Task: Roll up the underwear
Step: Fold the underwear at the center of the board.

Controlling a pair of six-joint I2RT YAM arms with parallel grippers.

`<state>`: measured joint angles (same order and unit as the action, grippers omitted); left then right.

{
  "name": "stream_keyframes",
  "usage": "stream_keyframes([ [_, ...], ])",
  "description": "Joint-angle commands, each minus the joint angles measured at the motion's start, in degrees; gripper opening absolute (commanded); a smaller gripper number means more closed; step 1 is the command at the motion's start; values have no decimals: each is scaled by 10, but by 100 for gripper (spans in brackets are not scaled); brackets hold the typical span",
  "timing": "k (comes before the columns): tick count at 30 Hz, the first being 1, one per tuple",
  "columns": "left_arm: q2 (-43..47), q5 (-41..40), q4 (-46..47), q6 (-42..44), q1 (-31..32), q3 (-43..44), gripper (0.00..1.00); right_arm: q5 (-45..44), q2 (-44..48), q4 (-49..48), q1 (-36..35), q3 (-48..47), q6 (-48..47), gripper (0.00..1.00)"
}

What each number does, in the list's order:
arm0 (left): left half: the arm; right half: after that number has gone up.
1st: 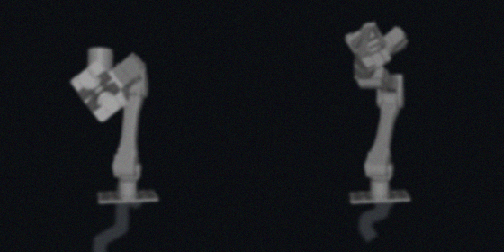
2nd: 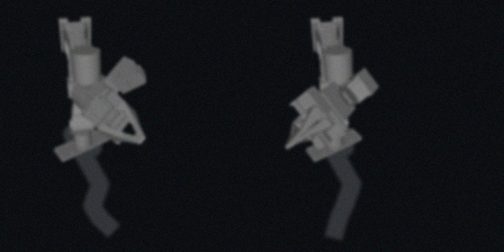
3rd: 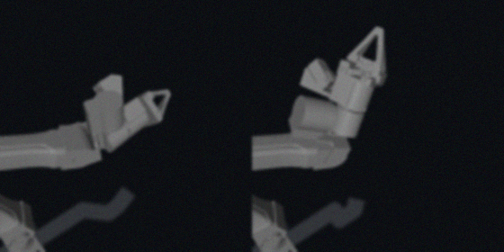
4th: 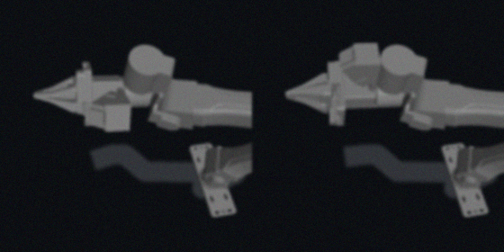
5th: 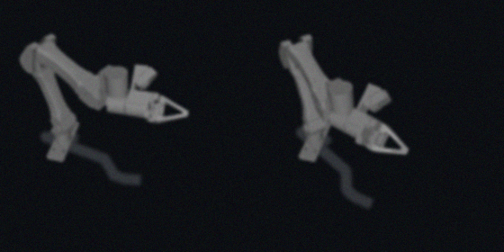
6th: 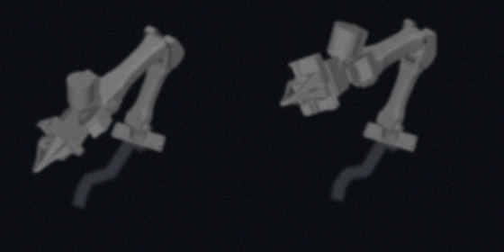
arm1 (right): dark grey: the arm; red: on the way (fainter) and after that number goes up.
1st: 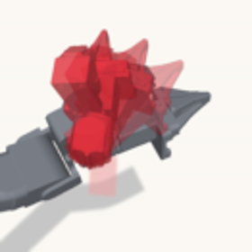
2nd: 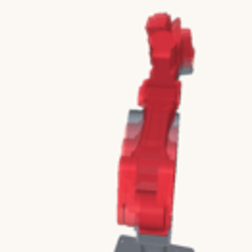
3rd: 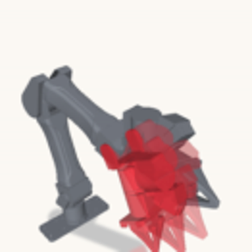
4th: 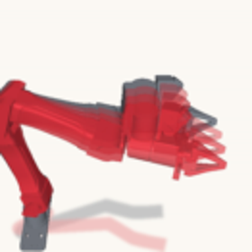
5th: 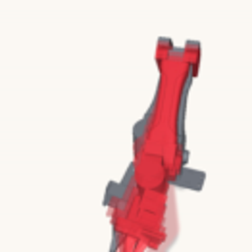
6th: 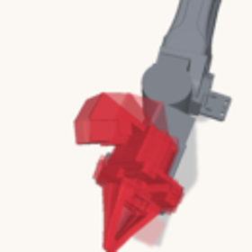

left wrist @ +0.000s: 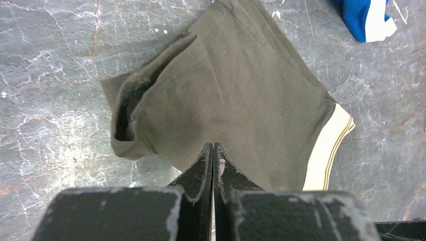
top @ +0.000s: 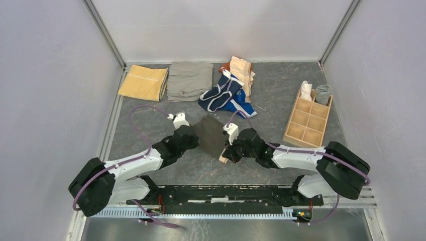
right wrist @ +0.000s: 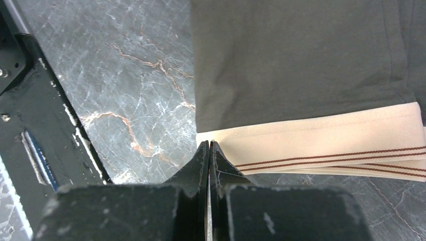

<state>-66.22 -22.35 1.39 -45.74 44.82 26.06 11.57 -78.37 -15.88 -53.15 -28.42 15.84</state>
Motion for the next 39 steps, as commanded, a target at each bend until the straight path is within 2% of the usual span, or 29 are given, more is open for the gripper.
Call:
stream_keyframes([
  [1,26,-8,7,10,-15,-4,2,-28,-21,-26,-3,-20,-1,0],
  [10,27,-24,-17,-18,-43,-21,2,-40,-60,-19,-5,-9,-8,0],
  [22,-20,-41,-42,-39,-76,-29,2,-43,-59,-3,-7,1,-15,0],
  [31,-76,-44,-58,-44,-108,-5,2,-50,-51,14,-8,1,-22,0],
  [39,-80,-44,-86,-44,-130,11,2,-41,-46,28,-9,3,-26,0],
])
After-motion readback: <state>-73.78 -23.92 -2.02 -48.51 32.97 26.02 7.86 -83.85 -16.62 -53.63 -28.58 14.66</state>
